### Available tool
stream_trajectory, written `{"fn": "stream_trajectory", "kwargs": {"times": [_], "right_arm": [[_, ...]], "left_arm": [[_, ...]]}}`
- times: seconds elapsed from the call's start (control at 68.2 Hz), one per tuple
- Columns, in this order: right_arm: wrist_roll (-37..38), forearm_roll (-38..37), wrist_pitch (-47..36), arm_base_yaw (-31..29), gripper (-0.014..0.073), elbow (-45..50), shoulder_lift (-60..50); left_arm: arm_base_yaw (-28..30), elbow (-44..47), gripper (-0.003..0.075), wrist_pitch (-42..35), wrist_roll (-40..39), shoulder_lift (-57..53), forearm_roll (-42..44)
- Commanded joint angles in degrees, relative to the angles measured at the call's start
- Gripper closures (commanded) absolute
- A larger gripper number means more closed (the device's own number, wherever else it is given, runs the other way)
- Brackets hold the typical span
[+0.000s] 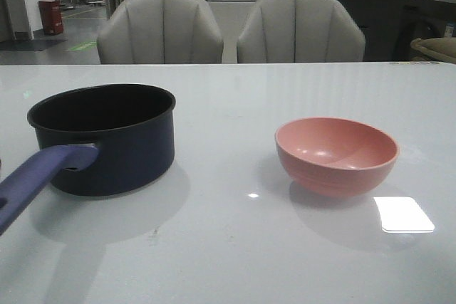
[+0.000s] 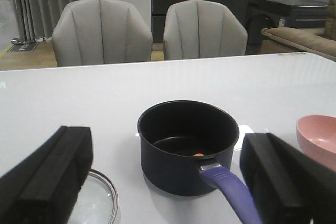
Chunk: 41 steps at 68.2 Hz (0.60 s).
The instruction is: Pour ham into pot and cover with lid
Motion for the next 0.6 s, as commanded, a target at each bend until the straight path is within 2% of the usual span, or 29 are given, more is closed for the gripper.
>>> {"fn": "stream_trajectory", "kwargs": {"times": [0.0,0.176,0.454,0.586], "right_arm": [[-0.4,0.3,-5.0,-0.1,0.0435,-1.5,0.3],[-0.4,0.3,-5.0,-0.1,0.0435,-1.5,0.3],[-0.4,0.3,-5.0,-0.1,0.0435,-1.5,0.3],[-0.4,0.3,-5.0,-0.1,0.0435,-1.5,0.3]], "left_arm": [[-0.4,-2.0,0.0097,-4.3,-0.3,1.0,-0.2],[-0.4,-7.9,0.0092,-0.1,-3.7,10.5,0.0],[-0.3,-18.7,0.0095,-0.1,-3.8,32.2,0.1],[2.5,-24.1,0.0095,0.5,-6.8,42.7,0.2]]}}
